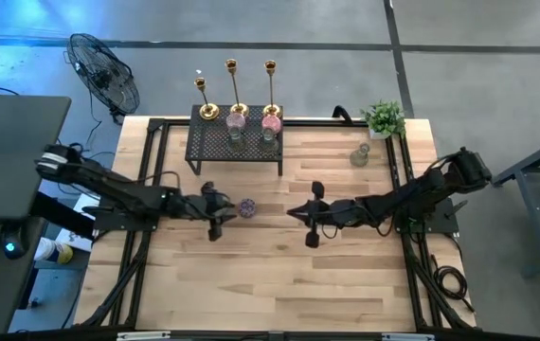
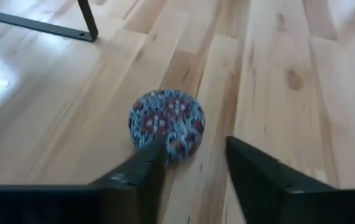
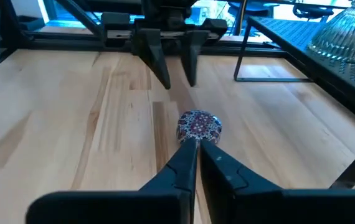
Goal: Pick & Place candle stick holders
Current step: Put the red patterned scented candle on the shelf
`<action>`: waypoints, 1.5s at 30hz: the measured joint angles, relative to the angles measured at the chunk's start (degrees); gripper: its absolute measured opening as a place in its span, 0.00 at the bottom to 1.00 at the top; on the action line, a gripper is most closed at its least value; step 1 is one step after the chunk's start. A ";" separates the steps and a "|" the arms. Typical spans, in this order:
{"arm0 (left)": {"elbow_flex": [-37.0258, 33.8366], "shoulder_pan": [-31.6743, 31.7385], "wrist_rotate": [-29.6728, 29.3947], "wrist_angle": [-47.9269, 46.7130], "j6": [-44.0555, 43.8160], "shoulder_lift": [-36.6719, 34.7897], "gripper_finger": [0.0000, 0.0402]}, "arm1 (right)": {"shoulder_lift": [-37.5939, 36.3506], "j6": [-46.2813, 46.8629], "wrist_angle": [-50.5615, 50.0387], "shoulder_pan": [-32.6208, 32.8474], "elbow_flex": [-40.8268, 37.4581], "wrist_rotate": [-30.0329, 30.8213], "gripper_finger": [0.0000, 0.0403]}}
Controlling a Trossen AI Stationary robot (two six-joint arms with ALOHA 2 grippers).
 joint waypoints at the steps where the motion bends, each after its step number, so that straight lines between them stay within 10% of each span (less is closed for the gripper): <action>1: 1.34 0.04 -0.02 -0.23 -0.45 1.81 0.45 | 0.00 0.03 -0.23 0.00 0.00 -0.15 0.03; 14: 13.25 0.17 -3.50 -4.42 0.61 18.17 0.90 | 0.00 0.12 -1.47 0.00 0.02 -0.62 0.00; 45: 13.87 5.79 0.15 0.78 3.14 25.58 0.84 | 0.02 0.05 -1.94 0.00 0.04 -0.78 0.01</action>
